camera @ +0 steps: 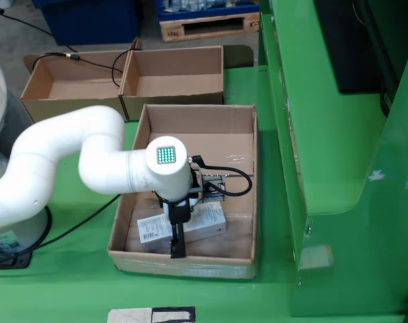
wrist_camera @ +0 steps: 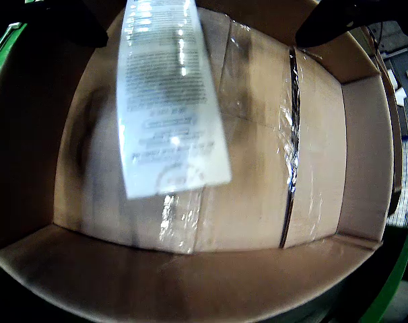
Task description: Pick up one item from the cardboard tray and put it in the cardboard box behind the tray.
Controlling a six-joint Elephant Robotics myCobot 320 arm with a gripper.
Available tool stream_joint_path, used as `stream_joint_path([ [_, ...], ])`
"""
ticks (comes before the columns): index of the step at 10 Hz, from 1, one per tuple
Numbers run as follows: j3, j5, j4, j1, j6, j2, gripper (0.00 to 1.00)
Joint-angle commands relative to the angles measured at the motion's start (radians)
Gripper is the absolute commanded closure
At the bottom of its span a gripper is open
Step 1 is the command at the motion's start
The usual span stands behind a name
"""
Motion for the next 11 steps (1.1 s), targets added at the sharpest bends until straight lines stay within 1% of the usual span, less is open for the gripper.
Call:
stream_joint_path([
  [1, 0.021, 0.002, 0.115, -0.008, 0.024, -0.039, 0.0],
  [4, 0.021, -0.004, 0.181, -0.013, 0.039, -0.081, 0.0],
  [11, 0.021, -0.004, 0.181, -0.013, 0.039, -0.081, 0.0],
])
